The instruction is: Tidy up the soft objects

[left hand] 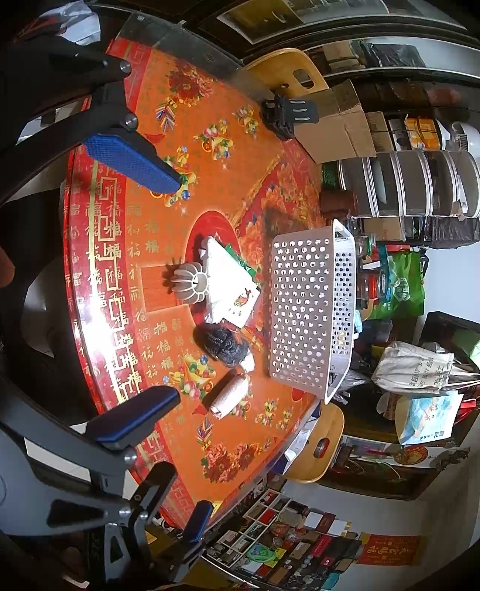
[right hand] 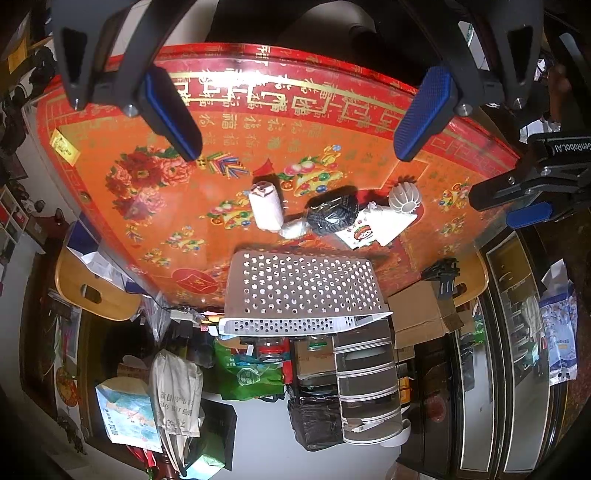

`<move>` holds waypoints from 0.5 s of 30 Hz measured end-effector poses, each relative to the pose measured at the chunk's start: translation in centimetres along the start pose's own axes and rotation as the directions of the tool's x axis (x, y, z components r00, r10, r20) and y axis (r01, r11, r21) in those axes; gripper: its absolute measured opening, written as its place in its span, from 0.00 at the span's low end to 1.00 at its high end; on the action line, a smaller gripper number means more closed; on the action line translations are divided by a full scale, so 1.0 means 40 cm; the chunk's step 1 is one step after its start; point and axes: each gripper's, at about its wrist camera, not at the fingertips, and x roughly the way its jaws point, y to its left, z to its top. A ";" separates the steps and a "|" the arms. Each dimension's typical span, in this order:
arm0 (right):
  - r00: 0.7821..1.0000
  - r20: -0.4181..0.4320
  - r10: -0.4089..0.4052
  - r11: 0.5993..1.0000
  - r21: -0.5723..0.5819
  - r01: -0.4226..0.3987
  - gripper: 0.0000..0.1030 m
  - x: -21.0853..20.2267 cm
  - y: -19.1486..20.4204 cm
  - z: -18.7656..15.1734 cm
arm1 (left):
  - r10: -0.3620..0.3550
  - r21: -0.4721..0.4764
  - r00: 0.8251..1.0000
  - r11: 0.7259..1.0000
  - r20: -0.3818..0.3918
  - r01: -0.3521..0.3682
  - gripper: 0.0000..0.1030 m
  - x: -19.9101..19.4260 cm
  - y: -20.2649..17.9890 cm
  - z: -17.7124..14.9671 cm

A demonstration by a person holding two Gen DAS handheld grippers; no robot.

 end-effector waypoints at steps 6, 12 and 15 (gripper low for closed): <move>1.000 0.000 0.000 1.000 0.000 0.000 1.00 0.000 0.000 -0.002 | 0.000 0.000 1.000 1.000 0.001 0.000 1.00 -0.001 0.000 0.000; 1.000 -0.001 0.001 1.000 0.003 -0.001 1.00 0.001 -0.001 -0.001 | 0.001 -0.001 1.000 1.000 0.005 -0.001 1.00 -0.003 0.001 0.002; 1.000 -0.001 0.002 1.000 0.002 -0.002 1.00 0.001 -0.002 -0.001 | 0.001 -0.002 1.000 1.000 0.006 -0.001 1.00 -0.003 0.002 0.001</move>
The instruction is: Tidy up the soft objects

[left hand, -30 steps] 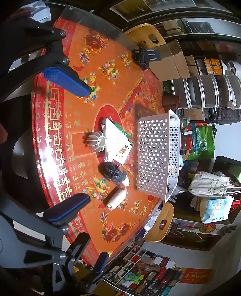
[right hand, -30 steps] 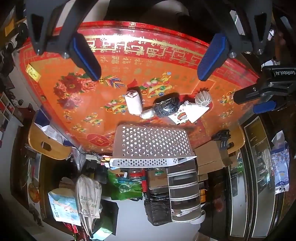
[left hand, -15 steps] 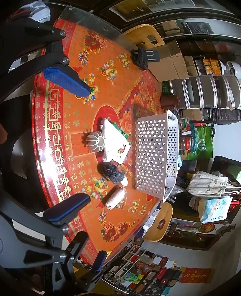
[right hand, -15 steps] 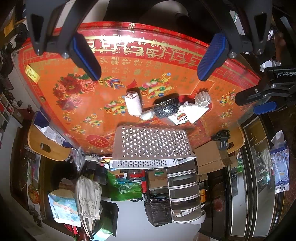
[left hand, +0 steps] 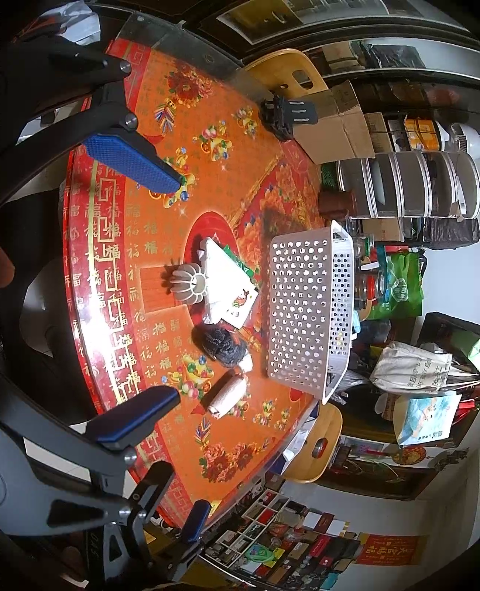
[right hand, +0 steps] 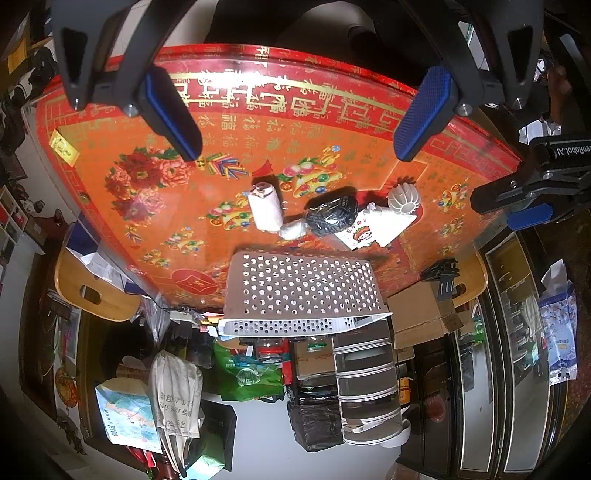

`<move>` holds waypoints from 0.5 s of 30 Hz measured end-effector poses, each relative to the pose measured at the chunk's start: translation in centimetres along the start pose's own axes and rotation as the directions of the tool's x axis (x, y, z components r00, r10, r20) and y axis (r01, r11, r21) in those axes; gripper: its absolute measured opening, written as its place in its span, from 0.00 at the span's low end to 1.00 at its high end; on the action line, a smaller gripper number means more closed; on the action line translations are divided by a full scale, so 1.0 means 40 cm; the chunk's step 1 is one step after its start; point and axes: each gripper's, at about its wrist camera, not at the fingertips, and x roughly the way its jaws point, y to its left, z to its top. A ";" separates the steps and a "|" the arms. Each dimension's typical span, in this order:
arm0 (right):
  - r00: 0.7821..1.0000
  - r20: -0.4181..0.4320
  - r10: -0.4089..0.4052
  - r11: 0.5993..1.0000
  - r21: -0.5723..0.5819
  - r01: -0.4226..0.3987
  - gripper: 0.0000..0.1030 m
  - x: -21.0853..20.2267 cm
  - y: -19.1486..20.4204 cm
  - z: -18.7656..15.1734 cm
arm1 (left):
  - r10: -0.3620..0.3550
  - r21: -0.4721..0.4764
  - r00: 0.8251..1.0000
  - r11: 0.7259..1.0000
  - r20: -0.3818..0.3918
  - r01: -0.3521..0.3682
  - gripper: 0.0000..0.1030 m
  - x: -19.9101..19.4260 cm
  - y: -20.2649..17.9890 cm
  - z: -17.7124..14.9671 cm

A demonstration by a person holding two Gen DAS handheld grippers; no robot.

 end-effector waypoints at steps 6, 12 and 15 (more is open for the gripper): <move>1.000 -0.001 0.000 1.000 -0.001 0.000 1.00 0.000 0.003 -0.004 | -0.001 0.001 1.000 1.000 0.001 0.001 1.00 -0.001 0.000 0.001; 1.000 -0.001 0.001 1.000 -0.001 -0.001 1.00 0.000 0.006 -0.007 | 0.000 0.001 1.000 1.000 0.001 0.000 1.00 0.000 0.000 0.001; 1.000 -0.001 0.002 1.000 0.000 -0.002 1.00 0.000 0.006 -0.007 | 0.000 0.000 1.000 1.000 0.001 0.000 1.00 0.000 0.001 0.001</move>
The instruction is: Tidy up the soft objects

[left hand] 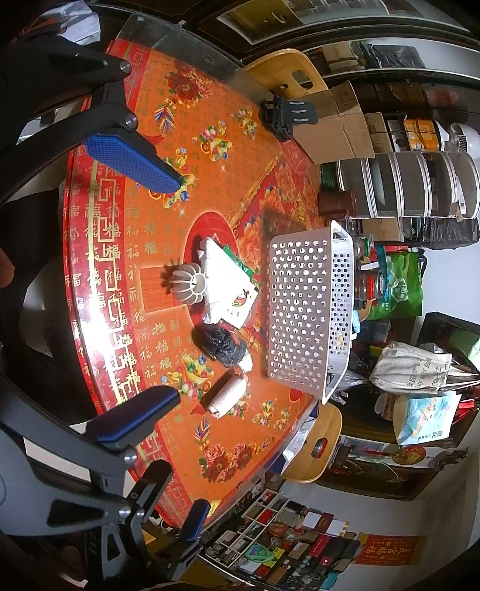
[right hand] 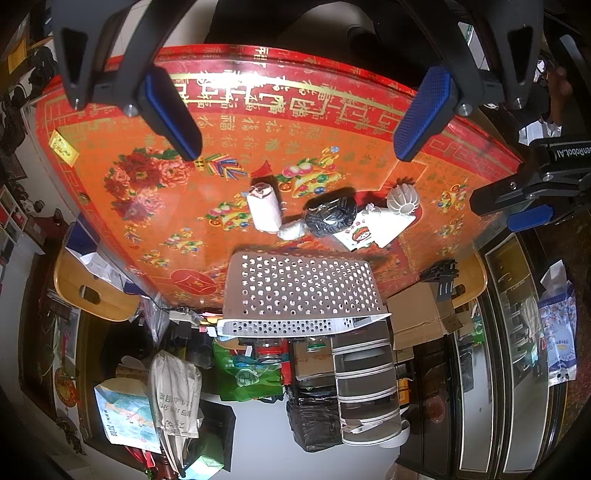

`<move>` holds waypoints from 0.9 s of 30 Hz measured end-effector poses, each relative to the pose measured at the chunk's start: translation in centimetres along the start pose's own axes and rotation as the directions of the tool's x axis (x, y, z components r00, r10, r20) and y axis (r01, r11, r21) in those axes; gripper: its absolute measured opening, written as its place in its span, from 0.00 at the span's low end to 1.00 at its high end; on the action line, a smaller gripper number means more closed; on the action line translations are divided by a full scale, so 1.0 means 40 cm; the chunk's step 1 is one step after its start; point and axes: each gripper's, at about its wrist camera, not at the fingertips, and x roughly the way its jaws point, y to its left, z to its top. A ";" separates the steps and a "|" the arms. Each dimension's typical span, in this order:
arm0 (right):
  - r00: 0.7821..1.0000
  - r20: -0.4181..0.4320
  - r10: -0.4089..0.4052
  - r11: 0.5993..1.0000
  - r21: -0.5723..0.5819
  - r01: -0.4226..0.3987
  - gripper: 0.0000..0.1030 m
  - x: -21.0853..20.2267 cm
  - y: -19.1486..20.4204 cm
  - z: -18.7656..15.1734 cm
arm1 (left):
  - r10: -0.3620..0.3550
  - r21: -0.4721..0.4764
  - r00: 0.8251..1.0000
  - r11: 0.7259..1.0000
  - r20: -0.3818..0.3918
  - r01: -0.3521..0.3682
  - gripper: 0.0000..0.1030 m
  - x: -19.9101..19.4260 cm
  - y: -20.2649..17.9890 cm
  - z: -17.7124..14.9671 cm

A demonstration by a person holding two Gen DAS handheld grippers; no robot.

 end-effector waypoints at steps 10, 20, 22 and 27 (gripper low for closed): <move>1.000 -0.001 -0.001 1.000 0.000 0.001 1.00 0.000 -0.001 0.002 | 0.000 0.000 1.000 1.000 0.000 0.000 1.00 0.000 0.000 0.000; 1.000 -0.005 0.002 1.000 0.000 -0.002 1.00 0.006 0.002 -0.005 | 0.003 -0.002 1.000 1.000 -0.001 -0.003 1.00 0.003 0.005 -0.002; 1.000 -0.008 0.003 1.000 0.000 -0.003 1.00 0.010 0.004 -0.011 | 0.007 -0.004 1.000 1.000 0.000 -0.007 1.00 0.005 0.008 -0.005; 1.000 -0.018 0.004 1.000 0.003 -0.004 1.00 0.023 0.002 -0.020 | 0.019 -0.001 1.000 1.000 0.007 -0.019 1.00 0.022 0.011 -0.013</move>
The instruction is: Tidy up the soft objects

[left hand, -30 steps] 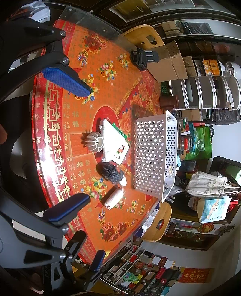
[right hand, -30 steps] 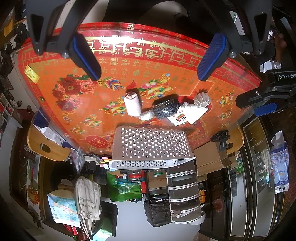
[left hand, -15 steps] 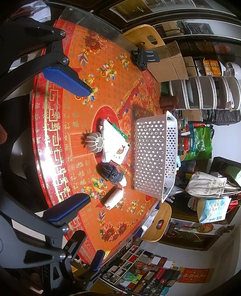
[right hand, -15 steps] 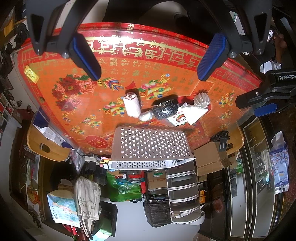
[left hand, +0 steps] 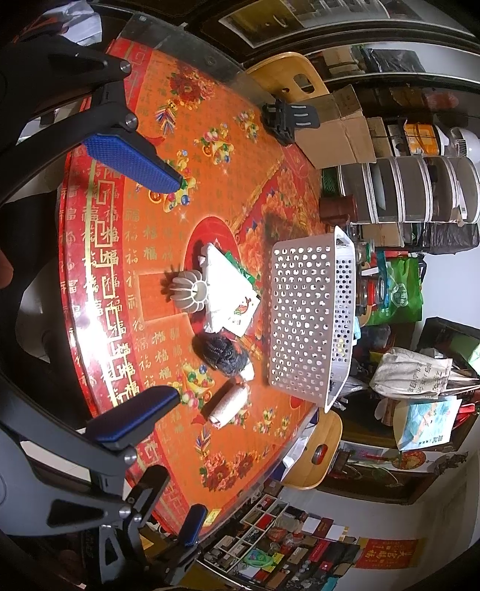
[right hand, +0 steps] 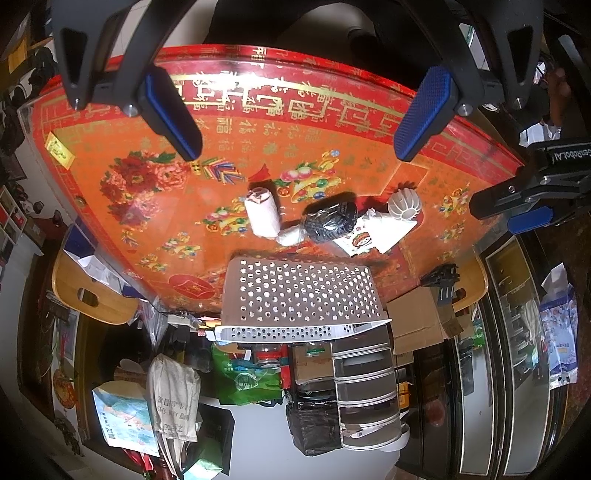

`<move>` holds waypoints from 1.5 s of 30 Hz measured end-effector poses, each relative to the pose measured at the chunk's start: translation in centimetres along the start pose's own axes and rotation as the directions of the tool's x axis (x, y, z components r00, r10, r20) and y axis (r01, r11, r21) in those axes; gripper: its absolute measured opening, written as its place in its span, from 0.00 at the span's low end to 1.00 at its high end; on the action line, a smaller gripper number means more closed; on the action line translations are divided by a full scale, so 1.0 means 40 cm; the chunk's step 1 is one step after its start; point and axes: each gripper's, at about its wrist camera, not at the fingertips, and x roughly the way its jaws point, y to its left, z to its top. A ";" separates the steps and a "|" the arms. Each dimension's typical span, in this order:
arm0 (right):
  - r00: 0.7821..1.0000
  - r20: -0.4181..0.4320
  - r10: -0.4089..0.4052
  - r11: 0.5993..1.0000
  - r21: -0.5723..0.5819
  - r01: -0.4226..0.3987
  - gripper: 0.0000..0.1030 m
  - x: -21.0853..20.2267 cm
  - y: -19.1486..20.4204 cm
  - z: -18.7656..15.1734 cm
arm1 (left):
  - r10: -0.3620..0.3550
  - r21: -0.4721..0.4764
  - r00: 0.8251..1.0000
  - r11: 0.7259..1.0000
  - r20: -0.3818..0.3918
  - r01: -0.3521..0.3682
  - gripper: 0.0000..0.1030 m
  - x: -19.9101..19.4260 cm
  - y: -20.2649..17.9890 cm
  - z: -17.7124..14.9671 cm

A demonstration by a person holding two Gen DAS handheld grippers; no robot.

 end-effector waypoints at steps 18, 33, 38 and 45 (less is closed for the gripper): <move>0.997 -0.071 0.003 1.000 -0.013 -0.004 0.97 0.145 -0.068 0.070 | -0.056 -0.036 0.993 0.998 -0.104 0.053 1.00 0.199 0.053 0.005; 0.992 -0.126 0.030 0.999 -0.038 -0.035 0.81 0.256 -0.083 0.110 | -0.105 -0.028 0.983 0.994 -0.148 0.102 0.92 0.297 0.048 0.002; 0.988 -0.152 0.016 0.999 -0.043 -0.023 0.72 0.295 -0.085 0.115 | -0.108 -0.026 0.982 0.994 -0.157 0.106 0.79 0.317 0.048 -0.001; 0.984 -0.179 -0.001 0.999 -0.046 -0.007 0.61 0.330 -0.091 0.122 | -0.115 -0.021 0.979 0.993 -0.167 0.113 0.58 0.331 0.046 -0.004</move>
